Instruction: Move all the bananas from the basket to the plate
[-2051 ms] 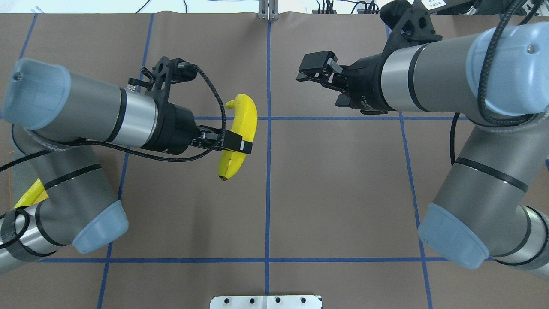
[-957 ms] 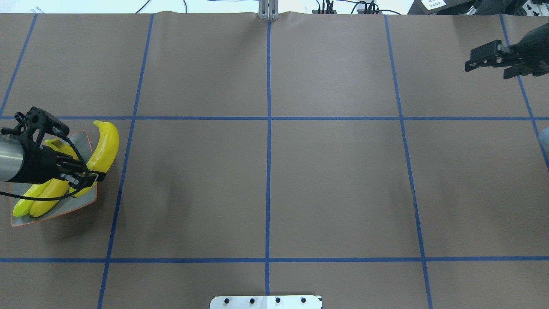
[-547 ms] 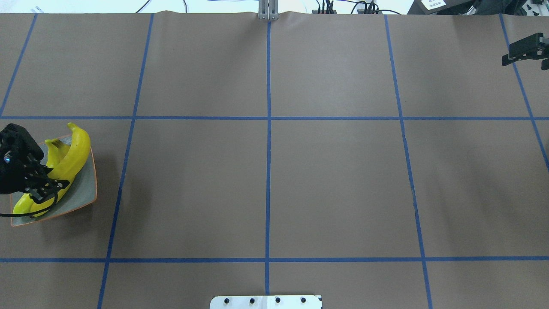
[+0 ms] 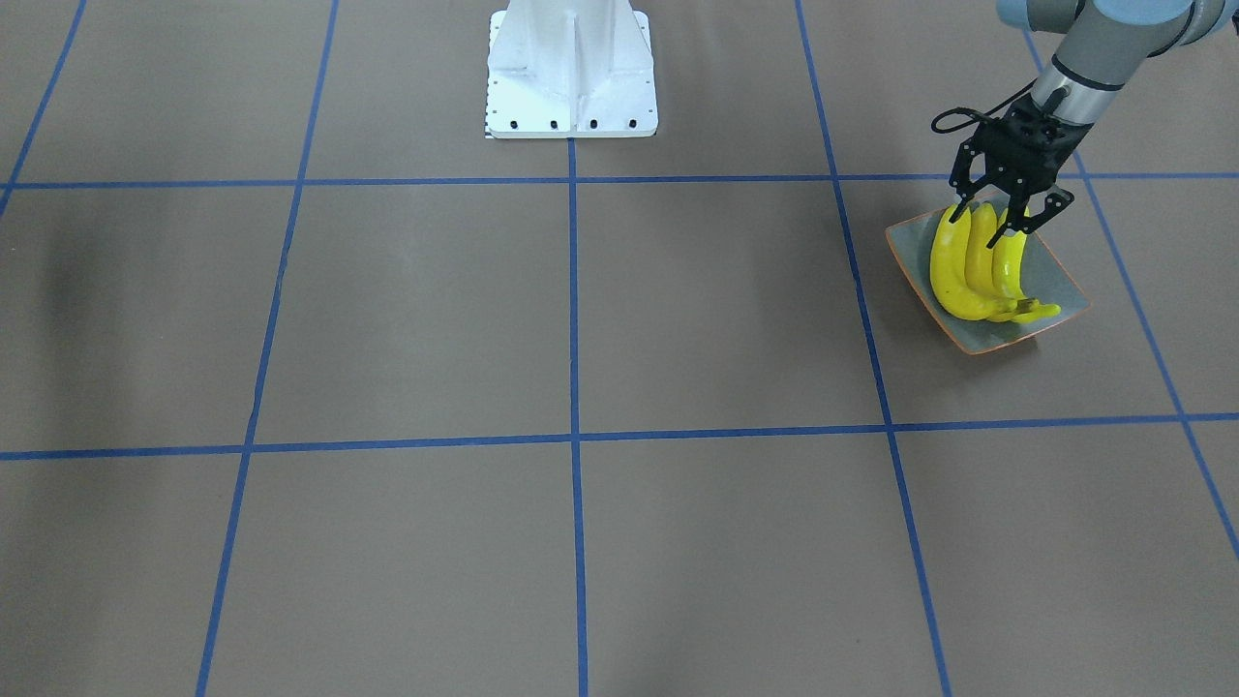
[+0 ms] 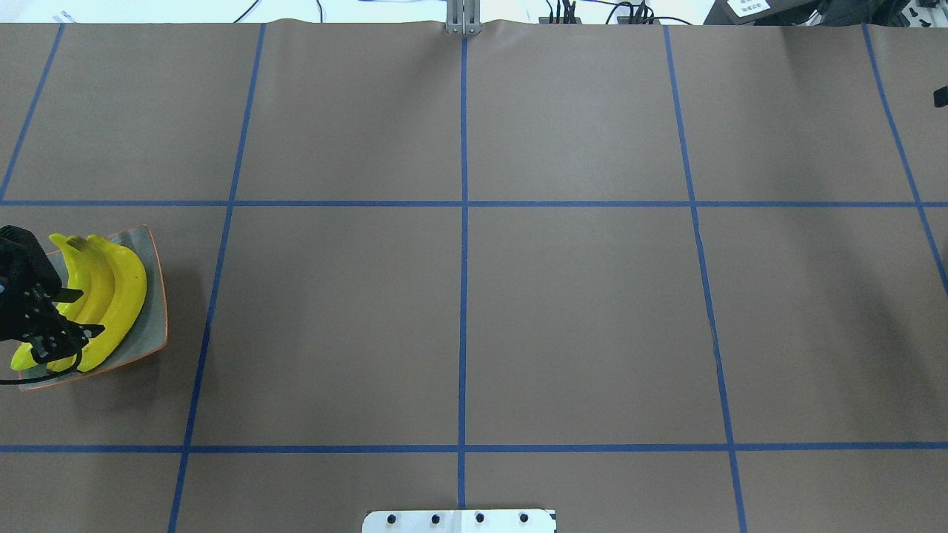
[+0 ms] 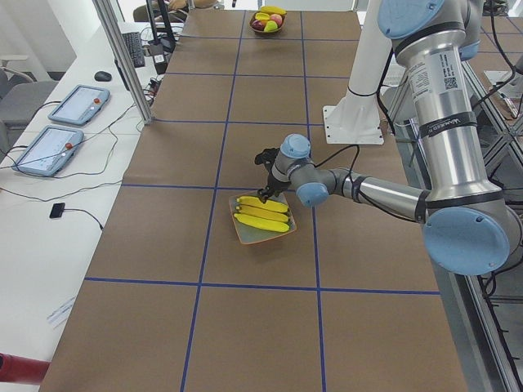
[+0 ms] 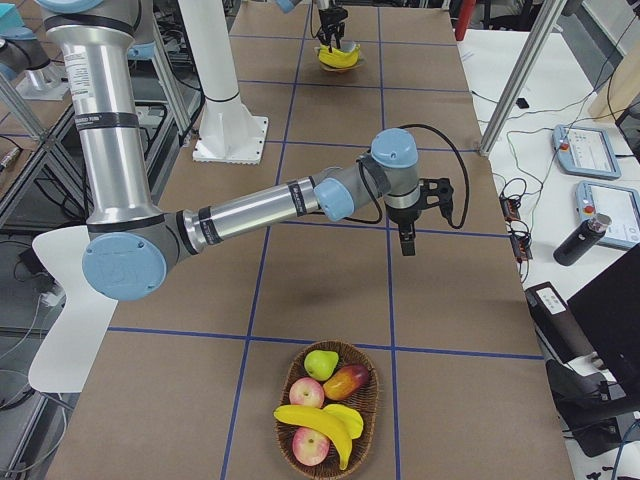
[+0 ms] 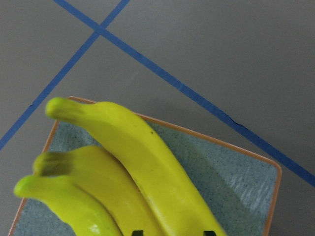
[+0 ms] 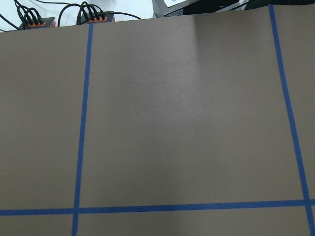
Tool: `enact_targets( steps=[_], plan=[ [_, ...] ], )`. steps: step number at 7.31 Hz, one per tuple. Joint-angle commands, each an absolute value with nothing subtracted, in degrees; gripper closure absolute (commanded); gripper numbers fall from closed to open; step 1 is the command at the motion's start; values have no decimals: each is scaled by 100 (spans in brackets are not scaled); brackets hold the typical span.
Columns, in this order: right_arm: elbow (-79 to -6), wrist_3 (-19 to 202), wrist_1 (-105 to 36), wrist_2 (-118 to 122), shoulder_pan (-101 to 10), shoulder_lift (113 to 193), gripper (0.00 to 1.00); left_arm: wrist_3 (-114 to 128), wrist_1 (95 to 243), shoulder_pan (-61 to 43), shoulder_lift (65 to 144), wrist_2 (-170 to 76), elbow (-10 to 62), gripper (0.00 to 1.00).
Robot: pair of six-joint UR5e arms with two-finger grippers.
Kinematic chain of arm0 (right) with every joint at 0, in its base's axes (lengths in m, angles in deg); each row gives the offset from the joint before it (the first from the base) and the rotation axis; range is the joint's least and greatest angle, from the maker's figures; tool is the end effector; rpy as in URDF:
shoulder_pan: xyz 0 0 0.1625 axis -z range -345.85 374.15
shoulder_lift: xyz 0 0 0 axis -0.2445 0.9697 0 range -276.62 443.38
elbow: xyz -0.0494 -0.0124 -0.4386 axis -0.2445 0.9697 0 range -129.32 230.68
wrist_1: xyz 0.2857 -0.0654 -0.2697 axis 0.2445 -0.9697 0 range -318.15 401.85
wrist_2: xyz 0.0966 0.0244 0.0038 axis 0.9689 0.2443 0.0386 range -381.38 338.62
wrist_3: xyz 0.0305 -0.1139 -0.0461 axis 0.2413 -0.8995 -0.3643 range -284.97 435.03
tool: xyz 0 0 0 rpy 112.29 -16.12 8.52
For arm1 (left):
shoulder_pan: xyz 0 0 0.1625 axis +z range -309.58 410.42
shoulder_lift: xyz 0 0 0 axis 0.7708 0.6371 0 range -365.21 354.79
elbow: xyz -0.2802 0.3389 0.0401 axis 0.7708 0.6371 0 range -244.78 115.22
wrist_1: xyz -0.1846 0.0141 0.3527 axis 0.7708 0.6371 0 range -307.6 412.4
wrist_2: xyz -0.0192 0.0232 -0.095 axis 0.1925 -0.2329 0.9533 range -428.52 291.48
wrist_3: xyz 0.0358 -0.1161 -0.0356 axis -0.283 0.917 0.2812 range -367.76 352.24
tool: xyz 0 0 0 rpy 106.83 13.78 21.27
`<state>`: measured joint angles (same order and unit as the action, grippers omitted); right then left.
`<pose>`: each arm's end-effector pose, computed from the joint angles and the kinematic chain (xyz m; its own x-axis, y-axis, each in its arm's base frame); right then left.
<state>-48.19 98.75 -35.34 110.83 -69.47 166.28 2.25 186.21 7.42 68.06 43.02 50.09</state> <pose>-0.0130 -0.5499 0.5316 0.6801 -0.0193 0.7329 -0.1926 0.9599 0.2039 0.2322 -0.3355 0.5264 0.4948 0.7911 -0.3597 -0.3704 0.5664 0.7362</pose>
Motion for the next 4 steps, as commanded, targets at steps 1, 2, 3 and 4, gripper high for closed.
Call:
enact_targets(
  steps=[1,2,3,4],
  plan=[
    [-4260,8809,-3541,11369,-7486,16661,0,279,18636,240,7045,5428,5141,0],
    [-4031,8221,-3541,11379,-7645,16792,0,357,18339,-218,7473,6026,5141,0],
    [-3768,7579,-3532,11379,-7881,16906,0,837,18206,-362,7895,6198,5132,0],
    [-3365,6825,-3532,11388,-8162,17003,0,1259,18196,-337,8203,6191,5080,0]
  ],
)
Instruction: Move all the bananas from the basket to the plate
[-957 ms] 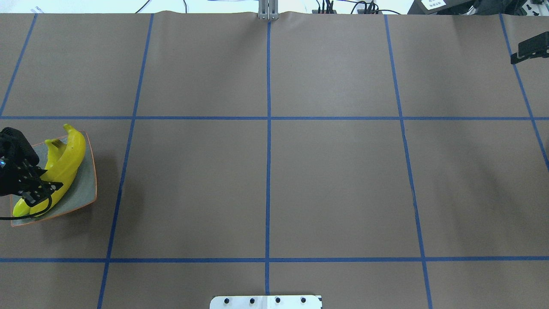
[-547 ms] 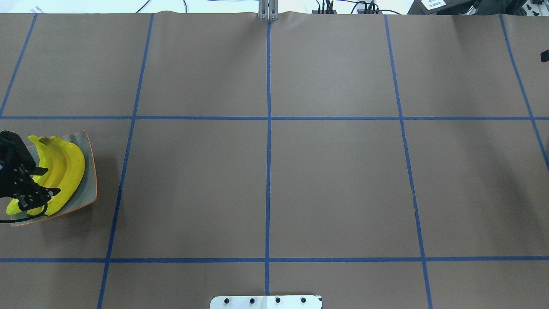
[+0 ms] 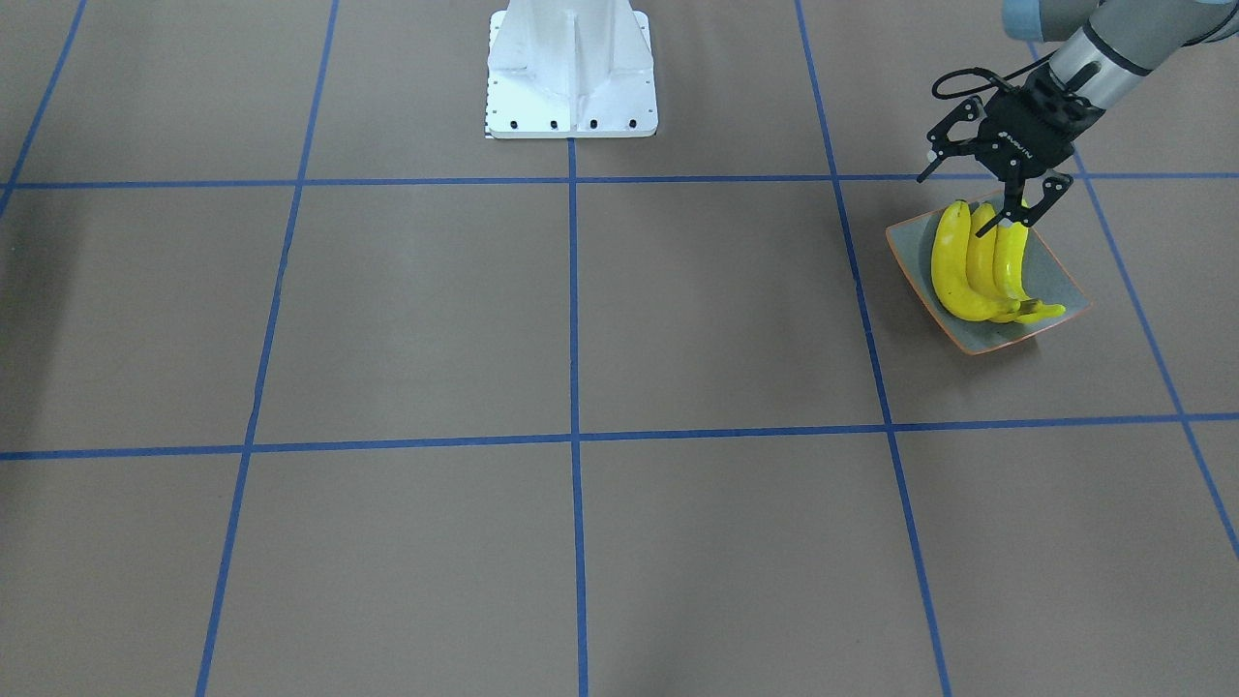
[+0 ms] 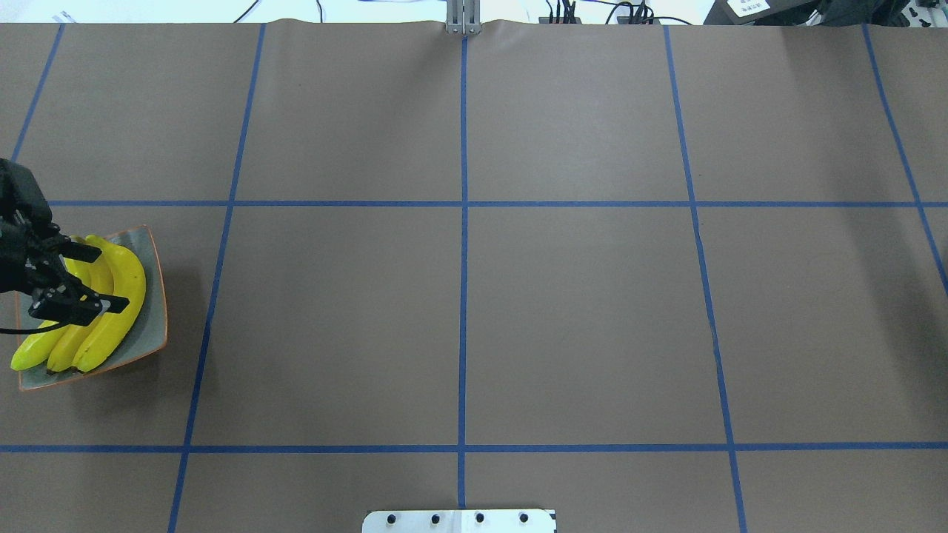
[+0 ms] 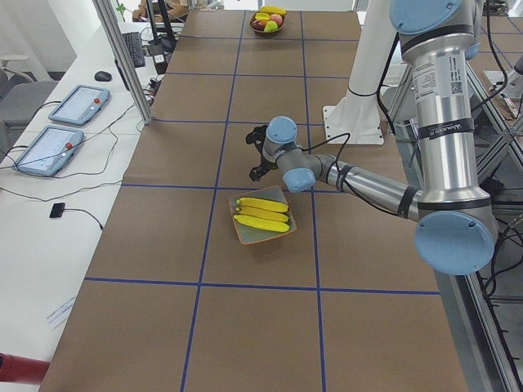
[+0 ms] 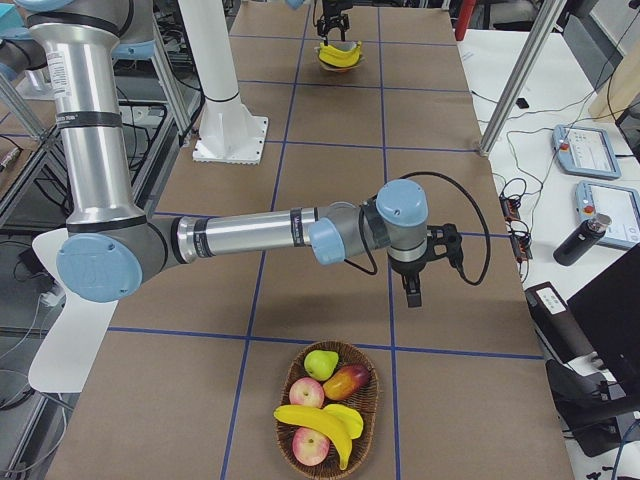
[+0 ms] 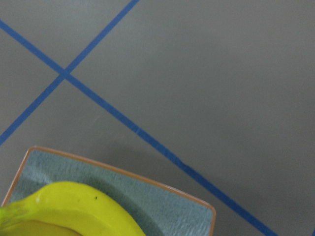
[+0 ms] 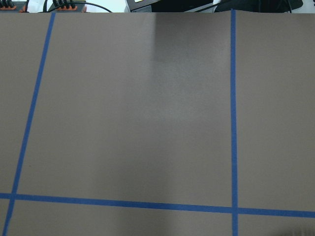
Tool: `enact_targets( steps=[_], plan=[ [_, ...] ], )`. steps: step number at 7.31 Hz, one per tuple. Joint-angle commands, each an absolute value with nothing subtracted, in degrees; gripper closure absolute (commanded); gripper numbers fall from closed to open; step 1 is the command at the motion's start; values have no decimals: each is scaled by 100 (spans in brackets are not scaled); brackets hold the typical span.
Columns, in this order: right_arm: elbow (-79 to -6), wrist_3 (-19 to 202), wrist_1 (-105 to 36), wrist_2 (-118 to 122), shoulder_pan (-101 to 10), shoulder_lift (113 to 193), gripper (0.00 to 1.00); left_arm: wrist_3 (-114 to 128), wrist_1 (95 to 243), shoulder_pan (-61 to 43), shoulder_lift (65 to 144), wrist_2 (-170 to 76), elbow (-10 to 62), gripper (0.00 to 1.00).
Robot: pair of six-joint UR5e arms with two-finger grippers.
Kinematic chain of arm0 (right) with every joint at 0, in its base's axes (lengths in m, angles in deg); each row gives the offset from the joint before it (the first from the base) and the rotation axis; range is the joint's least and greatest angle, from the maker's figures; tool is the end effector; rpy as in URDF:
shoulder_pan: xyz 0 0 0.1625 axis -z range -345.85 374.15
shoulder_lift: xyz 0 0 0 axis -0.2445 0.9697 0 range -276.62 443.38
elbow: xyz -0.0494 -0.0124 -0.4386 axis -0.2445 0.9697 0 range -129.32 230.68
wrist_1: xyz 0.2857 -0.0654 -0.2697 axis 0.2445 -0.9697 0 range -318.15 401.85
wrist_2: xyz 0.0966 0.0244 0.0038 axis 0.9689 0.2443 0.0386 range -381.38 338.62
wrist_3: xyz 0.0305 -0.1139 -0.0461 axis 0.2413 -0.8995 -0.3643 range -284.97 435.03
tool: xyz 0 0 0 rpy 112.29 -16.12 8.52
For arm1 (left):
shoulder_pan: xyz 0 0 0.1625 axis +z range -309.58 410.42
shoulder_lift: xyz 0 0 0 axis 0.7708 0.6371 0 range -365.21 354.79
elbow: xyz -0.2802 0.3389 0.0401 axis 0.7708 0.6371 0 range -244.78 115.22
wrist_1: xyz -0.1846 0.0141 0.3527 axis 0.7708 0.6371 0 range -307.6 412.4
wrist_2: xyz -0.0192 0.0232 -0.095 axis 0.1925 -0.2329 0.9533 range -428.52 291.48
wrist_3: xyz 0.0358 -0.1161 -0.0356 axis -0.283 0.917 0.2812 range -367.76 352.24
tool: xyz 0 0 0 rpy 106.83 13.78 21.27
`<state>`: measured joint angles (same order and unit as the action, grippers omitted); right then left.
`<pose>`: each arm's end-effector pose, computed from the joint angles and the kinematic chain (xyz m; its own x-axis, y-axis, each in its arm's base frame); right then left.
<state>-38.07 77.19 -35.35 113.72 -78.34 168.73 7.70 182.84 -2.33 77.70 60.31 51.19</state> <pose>0.0666 -0.5287 0.6384 0.7116 -0.1305 0.6903 -0.0687 0.9650 0.2532 0.2211 -0.3801 0.4439 0.3654 0.7600 -0.5376 -0.2194 0.6315 0.7437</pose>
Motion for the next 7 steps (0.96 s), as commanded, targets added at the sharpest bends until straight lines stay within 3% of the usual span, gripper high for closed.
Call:
enact_targets(
  steps=[1,7],
  plan=[
    [-3031,6487,-3532,11458,-8417,17109,0,1359,18195,-319,8346,6191,5045,0],
    [-2255,7525,-2666,10188,-8666,17865,0,1536,18204,-319,8497,6191,5088,0]
  ],
)
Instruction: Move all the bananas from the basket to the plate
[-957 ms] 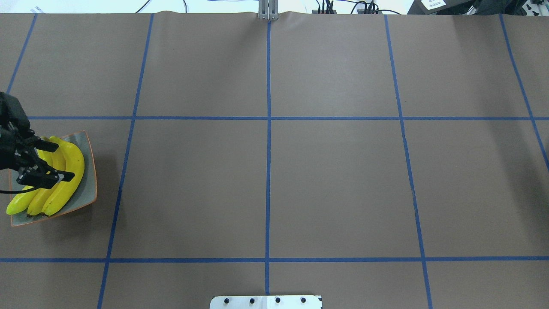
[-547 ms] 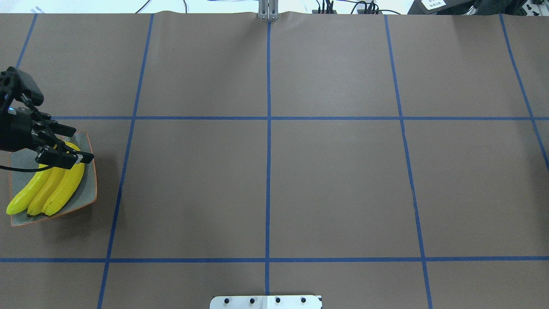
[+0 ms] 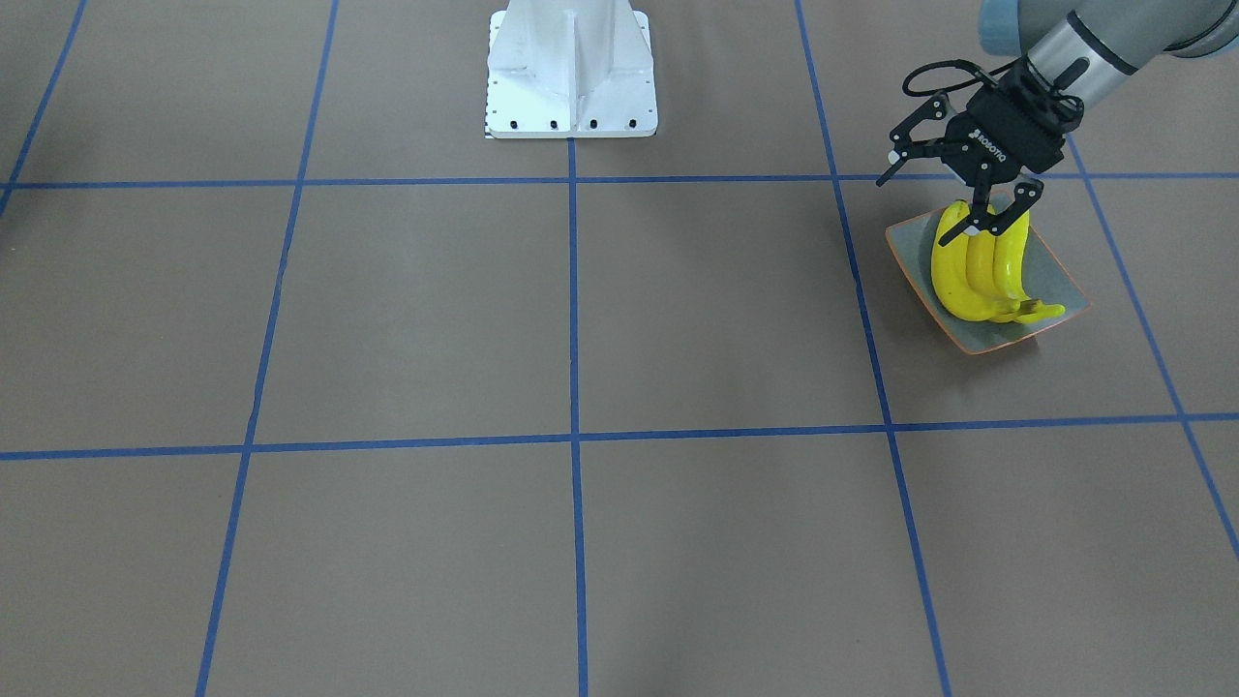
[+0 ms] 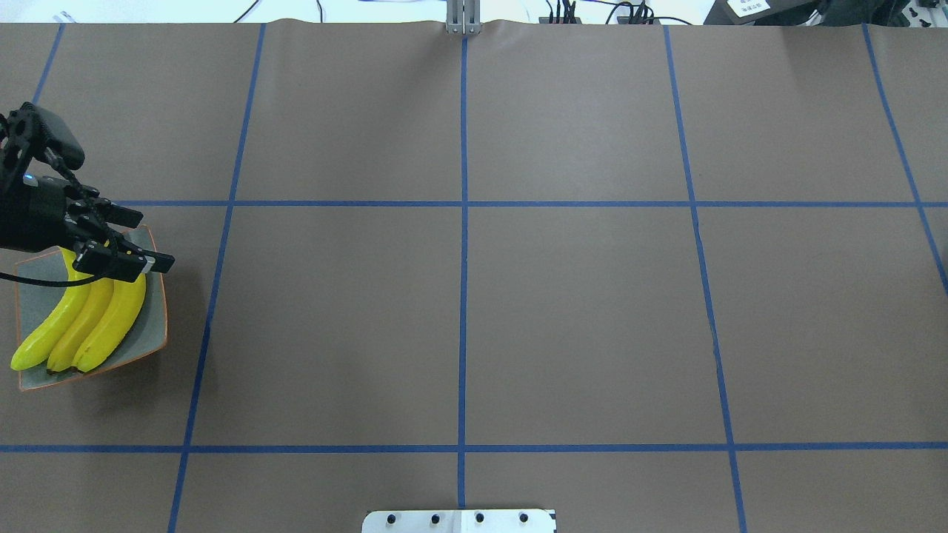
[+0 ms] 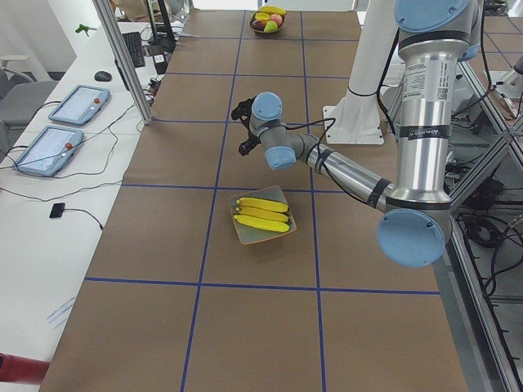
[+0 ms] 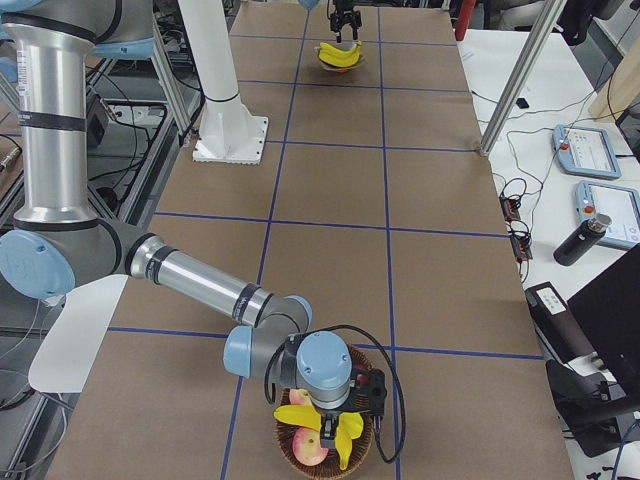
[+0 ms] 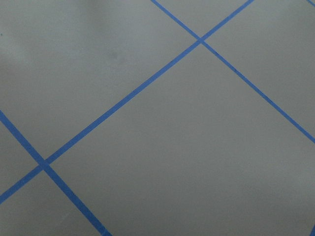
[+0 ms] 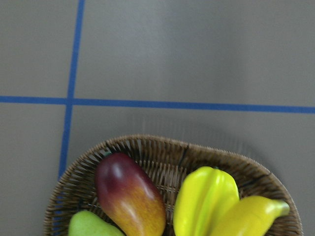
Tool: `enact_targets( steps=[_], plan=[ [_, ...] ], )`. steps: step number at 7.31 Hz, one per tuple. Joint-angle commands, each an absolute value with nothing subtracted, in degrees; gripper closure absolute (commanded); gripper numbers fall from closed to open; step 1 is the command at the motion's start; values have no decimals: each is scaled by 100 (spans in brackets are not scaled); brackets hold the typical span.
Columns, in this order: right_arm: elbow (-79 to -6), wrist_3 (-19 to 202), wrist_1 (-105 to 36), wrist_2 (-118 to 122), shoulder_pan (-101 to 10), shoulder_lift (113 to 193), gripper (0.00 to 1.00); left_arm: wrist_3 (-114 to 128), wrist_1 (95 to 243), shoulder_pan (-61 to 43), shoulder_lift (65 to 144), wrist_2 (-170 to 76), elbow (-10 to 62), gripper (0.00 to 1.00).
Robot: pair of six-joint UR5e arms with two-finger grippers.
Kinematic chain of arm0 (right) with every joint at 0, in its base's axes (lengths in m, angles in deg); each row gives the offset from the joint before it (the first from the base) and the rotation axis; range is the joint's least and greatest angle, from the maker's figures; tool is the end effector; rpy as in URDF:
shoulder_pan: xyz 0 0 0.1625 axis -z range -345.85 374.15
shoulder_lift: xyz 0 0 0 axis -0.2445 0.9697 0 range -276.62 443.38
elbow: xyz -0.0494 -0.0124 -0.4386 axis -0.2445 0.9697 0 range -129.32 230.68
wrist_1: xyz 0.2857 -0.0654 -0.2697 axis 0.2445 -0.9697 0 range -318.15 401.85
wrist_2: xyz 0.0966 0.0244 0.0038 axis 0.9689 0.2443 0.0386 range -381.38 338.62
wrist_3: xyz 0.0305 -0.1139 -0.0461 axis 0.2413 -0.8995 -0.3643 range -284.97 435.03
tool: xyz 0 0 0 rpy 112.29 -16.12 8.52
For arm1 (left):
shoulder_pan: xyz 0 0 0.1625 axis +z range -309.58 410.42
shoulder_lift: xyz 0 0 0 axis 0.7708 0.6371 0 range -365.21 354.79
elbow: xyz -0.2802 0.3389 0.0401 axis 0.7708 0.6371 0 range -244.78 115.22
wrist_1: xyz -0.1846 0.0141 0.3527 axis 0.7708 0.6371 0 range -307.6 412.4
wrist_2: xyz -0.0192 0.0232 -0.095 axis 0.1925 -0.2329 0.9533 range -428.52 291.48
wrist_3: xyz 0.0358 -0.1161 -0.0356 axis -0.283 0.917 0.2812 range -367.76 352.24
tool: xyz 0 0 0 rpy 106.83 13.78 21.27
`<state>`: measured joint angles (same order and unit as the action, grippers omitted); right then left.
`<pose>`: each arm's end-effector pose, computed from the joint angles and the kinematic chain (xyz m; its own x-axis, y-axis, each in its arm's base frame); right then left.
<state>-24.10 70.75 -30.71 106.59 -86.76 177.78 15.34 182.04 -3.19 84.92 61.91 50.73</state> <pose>0.1329 -0.3975 0.8323 0.7816 0.0985 0.6160 -0.1313 0.9913 0.0080 0.2367 -0.4077 0.3914 0.3395 0.7196 -0.6058 -0.1249 0.6728 0.7292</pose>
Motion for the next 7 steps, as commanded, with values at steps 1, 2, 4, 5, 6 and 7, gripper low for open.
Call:
enact_targets(
  steps=[1,2,4,5,6,7],
  plan=[
    [-2167,7564,-2601,10114,-8640,17865,0,1536,18204,-319,8505,6182,5106,0],
    [-2166,7625,-2601,10140,-8596,17865,0,1536,18213,-319,8497,6182,5115,0],
    [-2166,8289,-2366,10140,-8159,17865,1,1527,18222,-319,8505,6199,5124,0],
    [-2018,8624,-2033,10027,-7947,17865,1,1527,18231,-319,8505,6199,5132,0],
    [-1869,8593,-1838,9939,-7937,17926,1,1527,18231,-319,8566,6199,5132,0],
    [-1858,8601,-1784,9903,-7928,17988,2,1527,18231,-319,8567,6199,5132,0]
  ],
)
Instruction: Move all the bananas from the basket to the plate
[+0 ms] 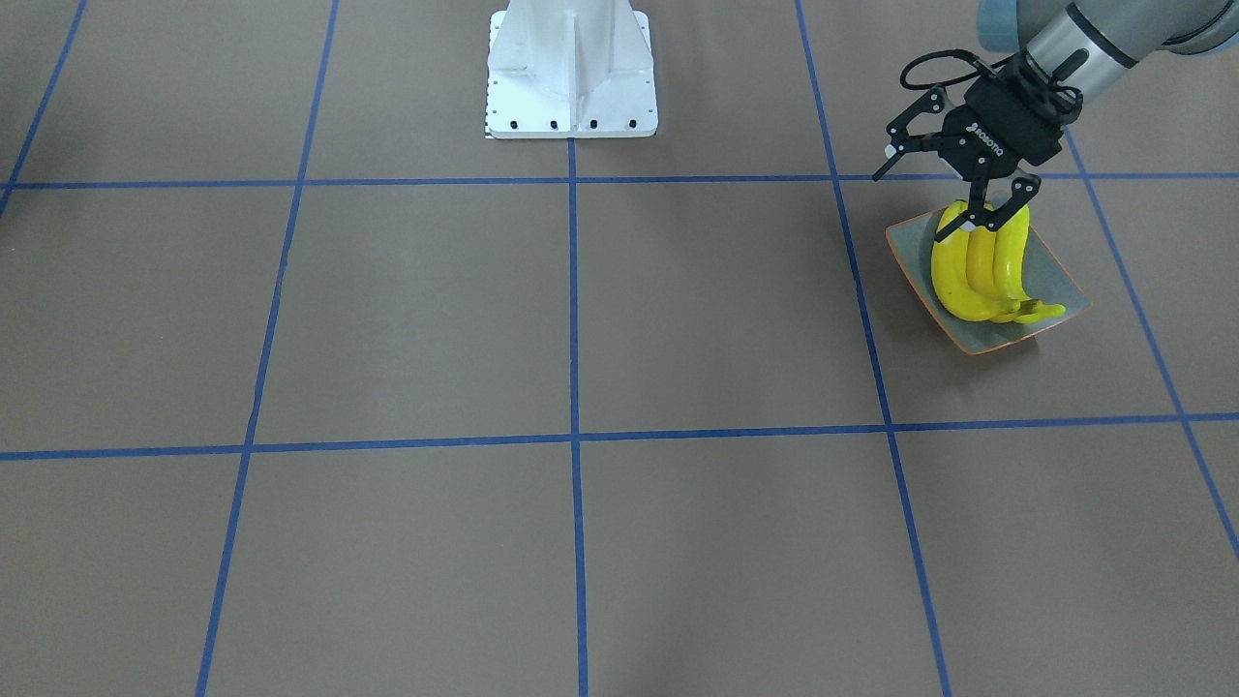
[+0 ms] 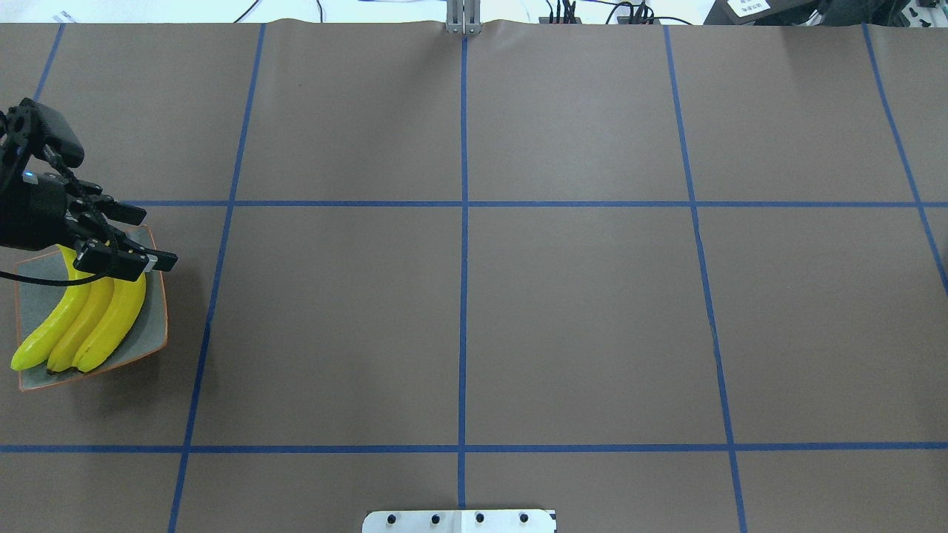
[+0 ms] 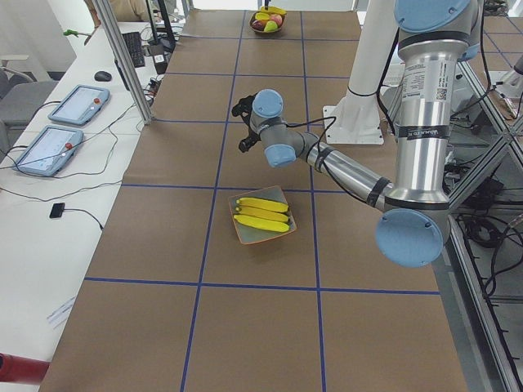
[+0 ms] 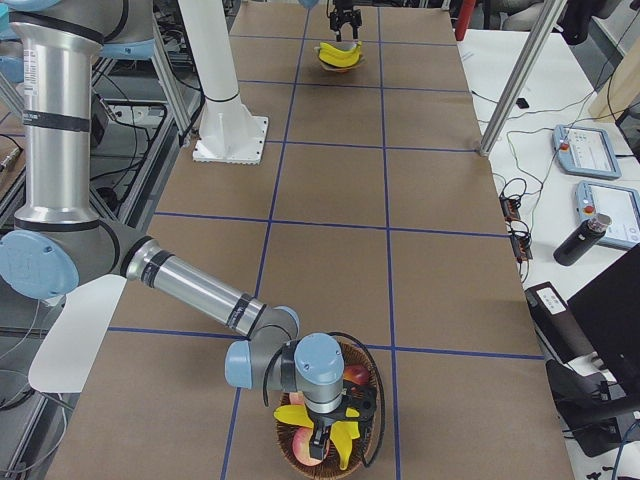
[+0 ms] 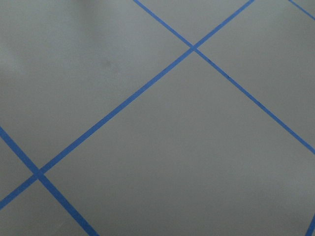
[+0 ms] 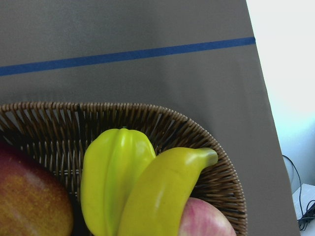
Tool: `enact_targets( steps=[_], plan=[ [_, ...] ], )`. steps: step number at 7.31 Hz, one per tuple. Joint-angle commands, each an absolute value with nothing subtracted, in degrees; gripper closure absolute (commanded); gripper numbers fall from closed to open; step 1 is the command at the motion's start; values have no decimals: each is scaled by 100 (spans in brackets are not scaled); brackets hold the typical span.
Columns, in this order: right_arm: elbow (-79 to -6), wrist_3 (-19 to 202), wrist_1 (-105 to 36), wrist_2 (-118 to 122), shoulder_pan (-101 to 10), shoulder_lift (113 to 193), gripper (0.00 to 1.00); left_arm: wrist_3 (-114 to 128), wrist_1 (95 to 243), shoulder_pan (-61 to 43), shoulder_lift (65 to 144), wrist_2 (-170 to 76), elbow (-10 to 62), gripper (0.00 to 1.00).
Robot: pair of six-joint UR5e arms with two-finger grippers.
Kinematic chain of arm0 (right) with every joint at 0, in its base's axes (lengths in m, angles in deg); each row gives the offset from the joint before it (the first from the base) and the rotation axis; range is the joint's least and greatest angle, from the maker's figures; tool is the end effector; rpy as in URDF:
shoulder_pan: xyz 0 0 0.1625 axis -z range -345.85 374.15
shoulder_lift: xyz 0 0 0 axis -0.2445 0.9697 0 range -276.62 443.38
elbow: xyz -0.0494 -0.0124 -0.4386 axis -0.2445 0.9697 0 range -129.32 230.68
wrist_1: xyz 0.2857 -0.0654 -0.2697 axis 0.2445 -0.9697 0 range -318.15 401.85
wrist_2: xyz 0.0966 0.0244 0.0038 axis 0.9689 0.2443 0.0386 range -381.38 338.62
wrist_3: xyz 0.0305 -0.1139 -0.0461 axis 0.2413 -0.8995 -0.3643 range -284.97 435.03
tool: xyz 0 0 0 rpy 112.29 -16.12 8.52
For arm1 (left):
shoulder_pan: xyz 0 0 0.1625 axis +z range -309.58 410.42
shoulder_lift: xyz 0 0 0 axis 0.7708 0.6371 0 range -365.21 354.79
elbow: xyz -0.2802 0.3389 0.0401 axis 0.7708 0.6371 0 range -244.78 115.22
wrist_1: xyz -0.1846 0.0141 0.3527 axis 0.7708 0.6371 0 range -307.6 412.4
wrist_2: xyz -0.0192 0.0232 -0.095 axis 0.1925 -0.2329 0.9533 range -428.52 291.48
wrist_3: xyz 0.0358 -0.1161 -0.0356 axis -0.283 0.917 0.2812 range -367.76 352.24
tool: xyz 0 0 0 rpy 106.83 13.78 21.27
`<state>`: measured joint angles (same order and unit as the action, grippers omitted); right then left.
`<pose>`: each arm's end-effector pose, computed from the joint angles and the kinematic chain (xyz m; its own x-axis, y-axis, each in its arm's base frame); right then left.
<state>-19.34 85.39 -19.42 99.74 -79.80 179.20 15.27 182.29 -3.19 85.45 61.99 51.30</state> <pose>0.0950 -0.3926 0.8683 0.8295 0.2113 0.5170 -0.2217 0.9742 -0.0425 0.2366 -0.4073 0.3819 0.3297 0.7320 -0.5962 -0.1156 0.6581 0.7440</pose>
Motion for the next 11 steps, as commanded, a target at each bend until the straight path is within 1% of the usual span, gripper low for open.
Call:
enact_targets(
  steps=[1,2,3,4,5,6,7,11],
  plan=[
    [-1858,8584,-1775,9868,-7893,18015,6,1527,18231,-319,8576,6199,5132,0],
    [-1858,8592,-1774,9859,-7849,18067,15,1527,18231,-319,8576,6191,5132,0],
    [-1858,8593,-1783,9859,-7814,18076,19,1527,18231,-319,8576,6182,5132,0],
    [-1858,8593,-1775,9859,-7787,18076,19,1527,18231,-319,8576,6182,5132,0],
    [-1867,8593,-1774,9859,-7761,18076,26,1527,18231,-319,8576,6182,5132,0],
    [-1867,8636,-1783,9850,-7761,18068,70,1527,18231,-328,8576,6182,5132,0],
    [-1928,8645,-1775,9859,-7761,18042,100,1527,18231,-328,8576,6182,5132,0],
    [-2227,8645,-1818,9868,-7769,17980,100,1527,18231,-319,8567,6191,5106,0]
  ],
)
